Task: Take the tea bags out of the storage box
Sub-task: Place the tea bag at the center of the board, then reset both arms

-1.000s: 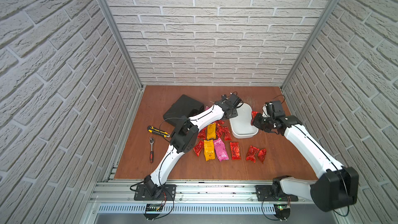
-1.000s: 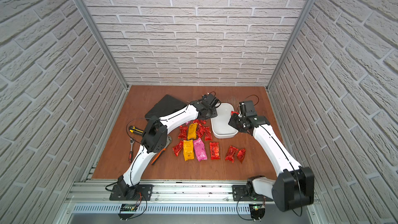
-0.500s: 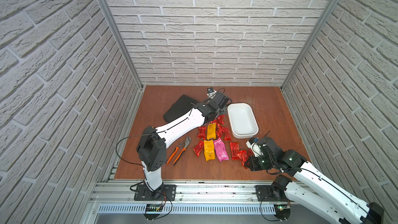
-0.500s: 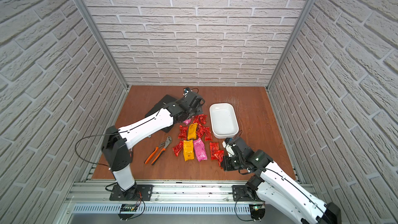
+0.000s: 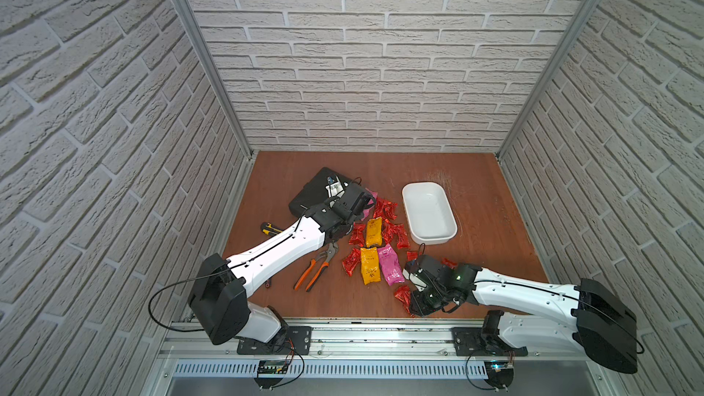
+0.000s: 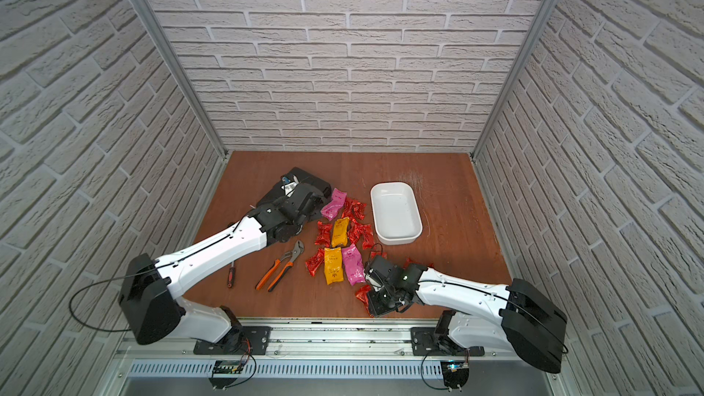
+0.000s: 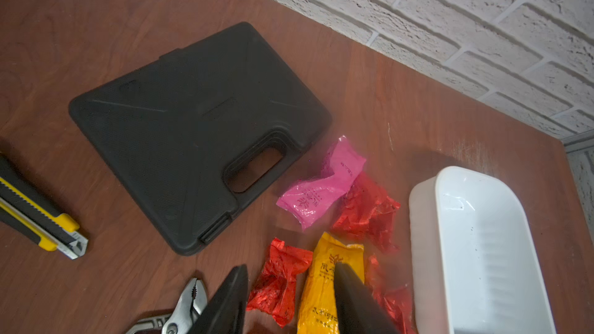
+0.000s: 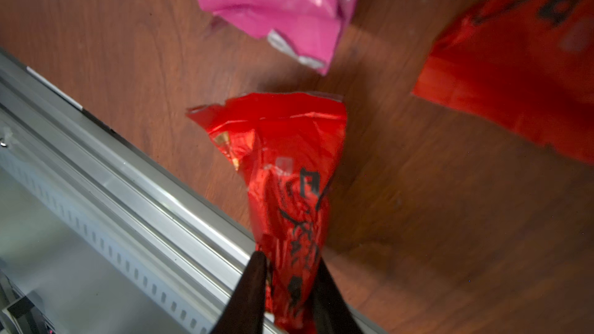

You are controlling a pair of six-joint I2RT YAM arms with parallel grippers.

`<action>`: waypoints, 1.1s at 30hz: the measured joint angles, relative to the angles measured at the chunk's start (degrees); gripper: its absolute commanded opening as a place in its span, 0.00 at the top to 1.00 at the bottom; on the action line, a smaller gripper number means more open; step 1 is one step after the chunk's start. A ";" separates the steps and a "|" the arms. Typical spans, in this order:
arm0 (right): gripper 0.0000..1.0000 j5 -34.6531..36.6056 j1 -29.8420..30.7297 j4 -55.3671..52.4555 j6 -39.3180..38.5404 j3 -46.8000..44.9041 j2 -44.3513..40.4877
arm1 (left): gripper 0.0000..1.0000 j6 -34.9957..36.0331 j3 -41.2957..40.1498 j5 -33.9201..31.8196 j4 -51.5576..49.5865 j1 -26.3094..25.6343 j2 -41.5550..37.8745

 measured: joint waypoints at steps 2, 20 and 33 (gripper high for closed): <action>0.35 1.68 0.13 -2.95 -0.68 2.21 -0.92 | 0.45 -0.20 -0.63 -0.63 0.04 0.13 -1.11; 0.01 34.38 -31.06 -15.23 -5.46 26.58 -8.50 | 0.02 20.79 -20.44 -11.67 7.10 21.57 -24.24; 0.01 35.67 -58.75 16.31 -24.00 5.49 -12.33 | 0.02 51.01 -41.31 6.99 36.79 42.05 -22.80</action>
